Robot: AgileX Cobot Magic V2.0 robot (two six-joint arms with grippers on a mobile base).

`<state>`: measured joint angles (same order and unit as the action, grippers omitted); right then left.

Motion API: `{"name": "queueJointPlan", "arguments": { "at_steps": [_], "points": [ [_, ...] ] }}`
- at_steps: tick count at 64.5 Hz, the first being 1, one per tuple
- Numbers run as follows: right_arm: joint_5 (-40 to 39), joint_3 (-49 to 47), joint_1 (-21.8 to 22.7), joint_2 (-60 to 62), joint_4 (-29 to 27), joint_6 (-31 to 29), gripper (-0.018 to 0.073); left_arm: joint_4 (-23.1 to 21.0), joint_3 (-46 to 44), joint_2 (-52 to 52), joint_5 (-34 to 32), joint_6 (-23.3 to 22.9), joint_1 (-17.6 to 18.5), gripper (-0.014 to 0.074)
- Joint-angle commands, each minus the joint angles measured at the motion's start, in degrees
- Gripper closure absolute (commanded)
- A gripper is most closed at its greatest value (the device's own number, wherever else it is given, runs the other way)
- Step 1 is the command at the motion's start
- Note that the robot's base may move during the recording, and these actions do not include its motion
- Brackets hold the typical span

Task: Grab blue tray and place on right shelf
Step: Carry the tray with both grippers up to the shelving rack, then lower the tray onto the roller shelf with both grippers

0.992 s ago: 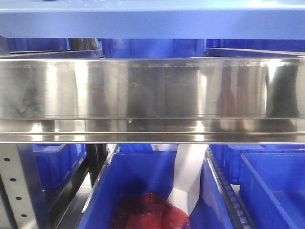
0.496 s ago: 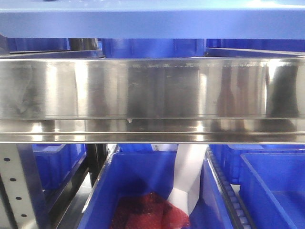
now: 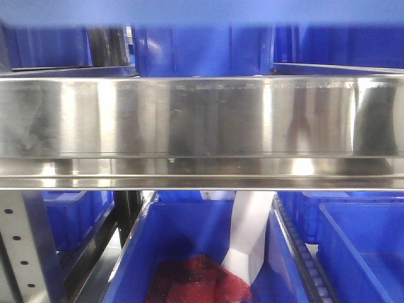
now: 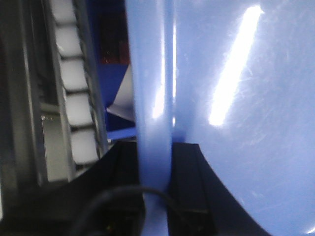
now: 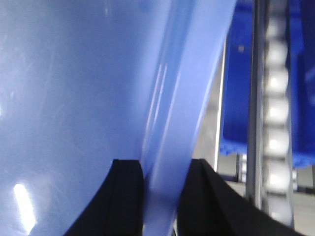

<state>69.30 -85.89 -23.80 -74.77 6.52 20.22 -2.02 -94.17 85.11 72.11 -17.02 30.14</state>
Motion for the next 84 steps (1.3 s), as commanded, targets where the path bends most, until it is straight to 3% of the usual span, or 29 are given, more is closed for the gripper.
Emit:
{"name": "queueJointPlan", "arguments": {
  "at_steps": [1,13,38,42,47,54,58,62,72,80,84],
  "points": [
    [-2.7,-7.0,-0.1,-2.9,0.6,-2.4,0.0504,0.7,-5.0,0.7,-0.9,1.2,-2.1,0.0645],
    [-3.5,-14.2,0.1,-11.2,0.6,-2.4,0.0504,0.4,-7.1,6.0,-3.5,1.2,-5.5,0.0645],
    [-7.0,-15.6,2.9,-22.7,1.3,-2.4,0.0498,0.4,-7.1,13.8,-6.7,1.2,-5.9,0.0645],
    [-6.5,-15.6,3.6,-23.3,1.3,-2.4,0.0472,0.4,-7.1,14.0,-7.3,1.2,-5.9,0.0643],
    [-6.3,-15.6,4.2,-23.4,1.3,-2.4,0.0365,0.4,-7.1,14.2,-8.2,1.2,-6.0,0.0633],
    [-6.3,-15.6,4.6,-23.2,1.3,-2.4,0.0146,0.4,-7.1,14.2,-8.9,1.2,-6.0,0.0547],
    [-6.2,-15.6,4.6,-23.2,1.3,-2.4,-0.0008,0.4,-7.1,14.2,-9.2,1.2,-6.0,0.0458],
    [-6.0,-15.6,4.6,-23.2,1.3,-2.4,-0.0083,0.4,-7.1,14.2,-9.2,1.2,-6.0,0.0340],
    [-5.8,-15.6,4.6,-22.5,1.3,-2.4,-0.0068,0.4,-7.1,14.2,-9.0,1.2,-6.0,0.0015],
    [-6.7,-15.5,4.5,-20.0,1.3,-2.4,-0.0056,0.2,-7.1,13.7,-6.7,1.2,-6.0,0.0025],
    [-7.3,-15.4,4.4,-18.2,1.3,-2.4,-0.0008,0.2,-7.1,12.7,-5.7,1.2,-6.0,0.0031]
  ]
}}
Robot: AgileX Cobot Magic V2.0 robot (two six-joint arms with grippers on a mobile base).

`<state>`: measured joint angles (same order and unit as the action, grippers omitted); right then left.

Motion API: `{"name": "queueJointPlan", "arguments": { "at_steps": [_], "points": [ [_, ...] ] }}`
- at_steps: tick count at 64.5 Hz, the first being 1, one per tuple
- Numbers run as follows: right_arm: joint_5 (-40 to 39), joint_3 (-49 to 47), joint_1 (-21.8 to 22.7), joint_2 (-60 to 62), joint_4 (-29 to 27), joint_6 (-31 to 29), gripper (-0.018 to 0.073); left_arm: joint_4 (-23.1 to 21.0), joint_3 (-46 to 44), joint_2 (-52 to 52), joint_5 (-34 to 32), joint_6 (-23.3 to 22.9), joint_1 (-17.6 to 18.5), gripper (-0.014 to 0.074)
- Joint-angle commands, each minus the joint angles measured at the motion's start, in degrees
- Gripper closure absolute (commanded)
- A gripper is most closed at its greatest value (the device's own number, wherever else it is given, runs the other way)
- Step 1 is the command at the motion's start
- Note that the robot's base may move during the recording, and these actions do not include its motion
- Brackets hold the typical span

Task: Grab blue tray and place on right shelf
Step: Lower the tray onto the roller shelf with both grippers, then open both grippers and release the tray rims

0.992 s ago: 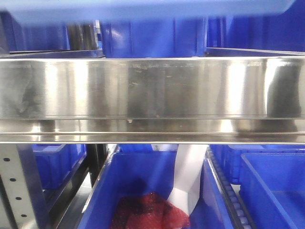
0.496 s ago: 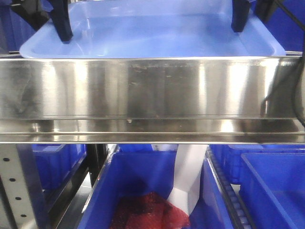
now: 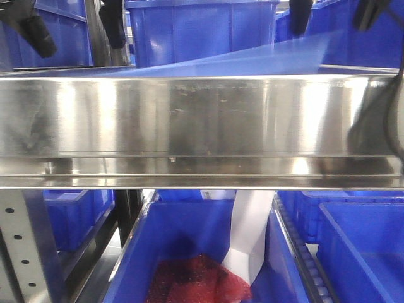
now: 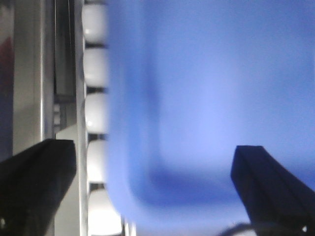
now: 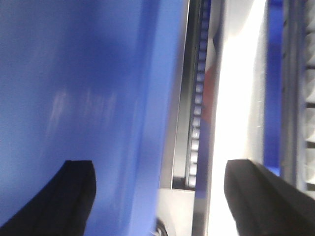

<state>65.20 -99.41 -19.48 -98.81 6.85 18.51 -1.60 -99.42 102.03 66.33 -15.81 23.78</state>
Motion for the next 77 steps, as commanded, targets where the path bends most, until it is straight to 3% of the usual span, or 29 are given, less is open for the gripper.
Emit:
{"name": "queueJointPlan", "arguments": {
  "at_steps": [1,15,26,47,65,77],
  "points": [
    [-3.3,-1.9,0.1,6.4,0.9,-0.7,-0.0001,-0.2,-1.8,-4.5,0.4,0.0,0.3,0.0031],
    [-4.6,1.3,0.0,15.2,1.0,-1.2,0.0322,2.0,2.7,-13.8,-2.9,2.7,2.2,0.0049],
    [-10.5,12.8,0.0,26.1,1.0,-2.8,0.0505,3.0,15.4,-27.1,-9.7,2.8,3.9,0.0177],
    [-29.4,45.8,0.0,51.3,1.0,-3.8,0.0503,3.0,44.4,-58.0,-28.9,3.0,6.3,0.0649],
    [-45.2,69.7,0.0,74.1,1.1,-9.5,0.0503,3.0,62.9,-81.1,-34.3,3.0,6.3,0.0645],
    [-52.8,77.7,0.0,84.7,1.8,-9.7,0.0503,4.5,68.3,-89.3,-36.7,3.0,6.3,0.0645]
  ]
}}
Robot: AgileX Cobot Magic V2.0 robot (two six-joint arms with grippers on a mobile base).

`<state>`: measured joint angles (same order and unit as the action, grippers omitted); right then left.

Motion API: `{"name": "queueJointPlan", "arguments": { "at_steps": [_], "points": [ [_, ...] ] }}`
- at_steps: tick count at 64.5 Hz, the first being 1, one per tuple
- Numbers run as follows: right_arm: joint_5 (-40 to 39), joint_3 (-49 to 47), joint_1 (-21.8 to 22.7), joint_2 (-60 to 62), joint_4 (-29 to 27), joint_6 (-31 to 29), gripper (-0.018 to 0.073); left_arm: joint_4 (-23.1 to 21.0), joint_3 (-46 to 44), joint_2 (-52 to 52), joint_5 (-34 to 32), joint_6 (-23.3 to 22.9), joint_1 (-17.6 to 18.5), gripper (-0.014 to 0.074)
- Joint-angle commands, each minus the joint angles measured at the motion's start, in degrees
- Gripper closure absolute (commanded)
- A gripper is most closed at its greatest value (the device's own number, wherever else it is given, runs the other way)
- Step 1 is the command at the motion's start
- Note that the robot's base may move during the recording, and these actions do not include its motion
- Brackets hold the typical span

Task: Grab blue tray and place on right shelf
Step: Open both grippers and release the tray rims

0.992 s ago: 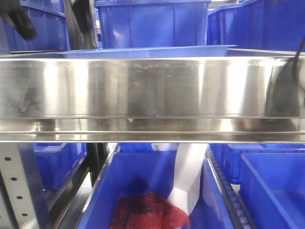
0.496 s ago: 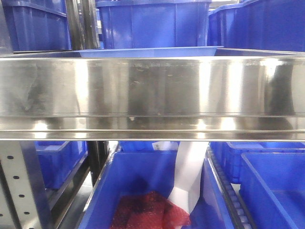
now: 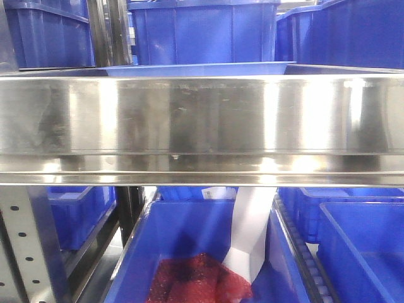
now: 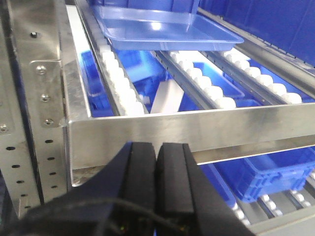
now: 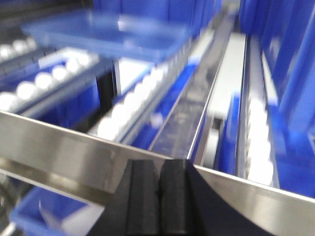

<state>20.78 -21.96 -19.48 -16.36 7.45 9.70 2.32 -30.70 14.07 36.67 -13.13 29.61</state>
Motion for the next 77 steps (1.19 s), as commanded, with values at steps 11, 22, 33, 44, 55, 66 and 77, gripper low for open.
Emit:
{"name": "queueJointPlan", "arguments": {
  "at_steps": [11,22,33,44,55,66,77],
  "points": [
    [-11.2,1.3,0.0,3.4,1.2,-0.9,0.0503,0.0,-0.2,-2.4,-7.1,0.4,0.5,0.0645],
    [-11.1,1.3,0.0,3.4,1.2,-0.9,0.0503,0.0,-0.2,-2.4,-7.1,0.4,0.5,0.0645],
    [-11.1,1.3,0.0,3.4,1.2,-0.9,0.0503,0.0,-0.2,-2.4,-7.1,0.4,0.5,0.0645],
    [-11.1,1.3,0.0,3.4,1.2,-0.9,0.0503,-0.2,-0.2,-2.4,-7.1,0.4,0.5,0.0645],
    [-11.1,1.3,0.0,3.4,1.2,-0.9,0.0503,-2.8,0.6,-4.0,-7.5,6.8,-5.1,0.0645],
    [-11.1,1.3,0.0,3.4,1.2,-0.9,0.0503,-6.5,8.7,-8.4,-16.5,12.1,-17.1,0.0645],
    [-11.1,1.3,0.0,3.4,1.2,-0.9,0.0503,-6.6,20.9,-13.1,-29.4,12.2,-24.2,0.0645]
  ]
}}
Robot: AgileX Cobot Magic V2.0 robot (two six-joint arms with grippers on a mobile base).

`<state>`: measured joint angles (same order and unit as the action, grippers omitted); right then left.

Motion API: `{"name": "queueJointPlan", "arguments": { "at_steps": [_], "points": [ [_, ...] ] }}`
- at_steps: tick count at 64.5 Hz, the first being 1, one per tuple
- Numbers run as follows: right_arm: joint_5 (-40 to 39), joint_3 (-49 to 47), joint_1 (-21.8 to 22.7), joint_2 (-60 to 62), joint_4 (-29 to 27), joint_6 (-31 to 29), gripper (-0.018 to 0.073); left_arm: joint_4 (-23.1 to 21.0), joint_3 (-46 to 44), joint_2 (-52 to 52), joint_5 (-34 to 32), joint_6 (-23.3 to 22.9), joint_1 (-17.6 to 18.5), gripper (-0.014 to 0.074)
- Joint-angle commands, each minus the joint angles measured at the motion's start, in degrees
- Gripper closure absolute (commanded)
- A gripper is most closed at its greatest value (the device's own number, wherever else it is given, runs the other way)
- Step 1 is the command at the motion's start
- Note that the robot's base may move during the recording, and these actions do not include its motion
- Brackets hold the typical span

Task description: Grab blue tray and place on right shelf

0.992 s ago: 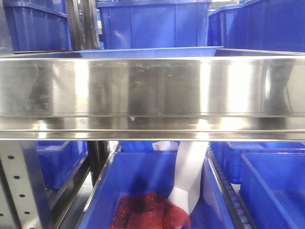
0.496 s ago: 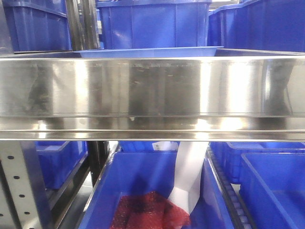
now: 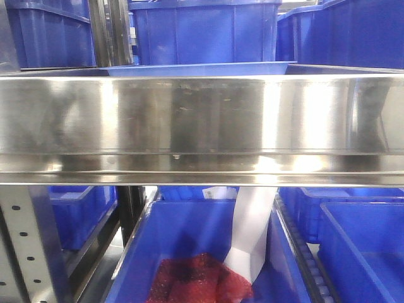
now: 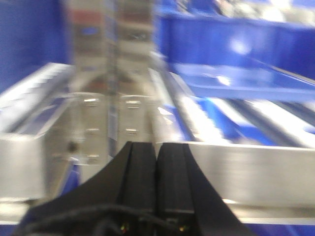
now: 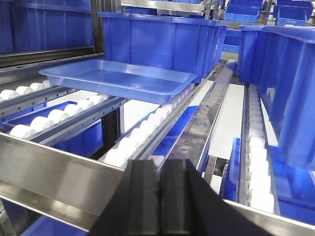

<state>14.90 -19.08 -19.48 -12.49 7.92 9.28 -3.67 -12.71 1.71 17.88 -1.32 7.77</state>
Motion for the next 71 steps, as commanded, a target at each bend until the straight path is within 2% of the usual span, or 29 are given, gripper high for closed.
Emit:
{"name": "queueJointPlan", "arguments": {
  "at_steps": [1,12,15,21,71],
  "points": [
    [-5.2,-1.6,0.0,-0.5,0.7,-0.5,0.0503,-0.7,3.8,-1.0,-11.6,0.4,-2.8,0.0645],
    [-5.2,-1.6,0.0,-0.5,0.7,-0.5,0.0503,-1.1,16.4,-3.3,-27.0,0.4,-5.7,0.0645],
    [-5.2,-1.6,0.0,-0.5,0.7,-0.5,0.0503,-1.1,15.7,-3.3,-22.3,0.4,-5.8,0.0645],
    [-5.3,-1.6,0.0,-0.5,0.7,-0.5,0.0503,-1.1,16.0,-3.1,-21.6,0.4,-5.8,0.0645],
    [-5.2,-1.6,0.1,-0.5,0.7,-0.5,0.0503,-1.1,16.0,-3.1,-21.5,0.4,-5.8,0.0645]
  ]
}}
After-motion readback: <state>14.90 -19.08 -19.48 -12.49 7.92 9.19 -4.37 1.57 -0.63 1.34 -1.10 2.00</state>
